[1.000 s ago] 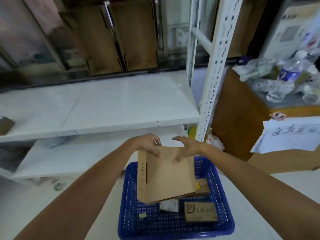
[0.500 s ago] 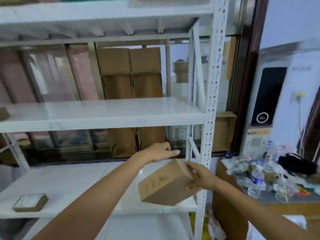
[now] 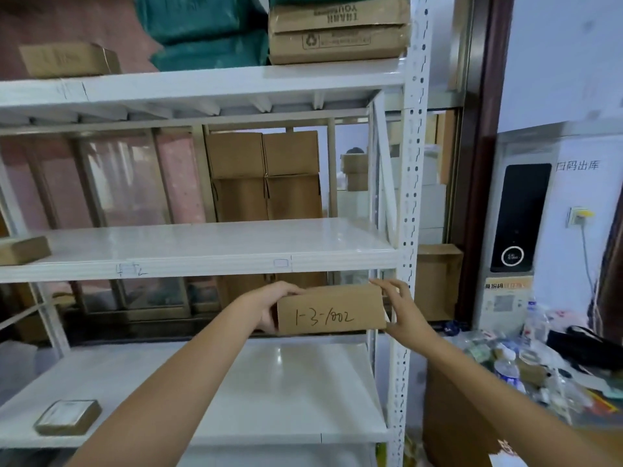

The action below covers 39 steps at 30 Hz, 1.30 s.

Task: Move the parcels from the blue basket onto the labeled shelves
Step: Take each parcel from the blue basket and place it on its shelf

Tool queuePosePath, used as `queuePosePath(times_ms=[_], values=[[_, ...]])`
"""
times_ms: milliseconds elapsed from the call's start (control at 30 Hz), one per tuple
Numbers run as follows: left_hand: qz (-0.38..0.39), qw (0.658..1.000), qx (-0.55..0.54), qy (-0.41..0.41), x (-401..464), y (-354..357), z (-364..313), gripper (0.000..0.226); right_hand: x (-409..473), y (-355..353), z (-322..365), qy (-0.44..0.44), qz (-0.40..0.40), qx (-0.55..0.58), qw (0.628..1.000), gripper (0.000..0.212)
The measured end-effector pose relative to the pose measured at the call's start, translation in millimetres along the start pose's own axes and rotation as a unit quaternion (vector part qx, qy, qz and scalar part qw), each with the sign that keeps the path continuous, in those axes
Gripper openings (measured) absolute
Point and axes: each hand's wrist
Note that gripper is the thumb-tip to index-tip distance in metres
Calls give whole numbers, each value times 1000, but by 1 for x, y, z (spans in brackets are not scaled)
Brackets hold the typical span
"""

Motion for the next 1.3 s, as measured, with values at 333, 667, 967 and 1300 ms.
queuePosePath(times_ms=[333,667,967,1300], values=[[-64,997,9,40,-16,26,-26,35,45,-47,60,378,112,428,813,55],[-111,993,-23,25,-58,-12,4,39,45,-5,88,367,169,410,817,34],[-174,983,-46,40,-157,-111,39,55,56,83,197,330,195,426,819,37],[-247,946,-149,149,-321,-271,102,55,68,230,385,258,228,452,823,43]])
Point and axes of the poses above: each hand's wrist, its own x-axis towards the middle knuckle, its own y-axis out of the palm, z = x × y, and after that the axes turned 7 degrees about x, right-handed
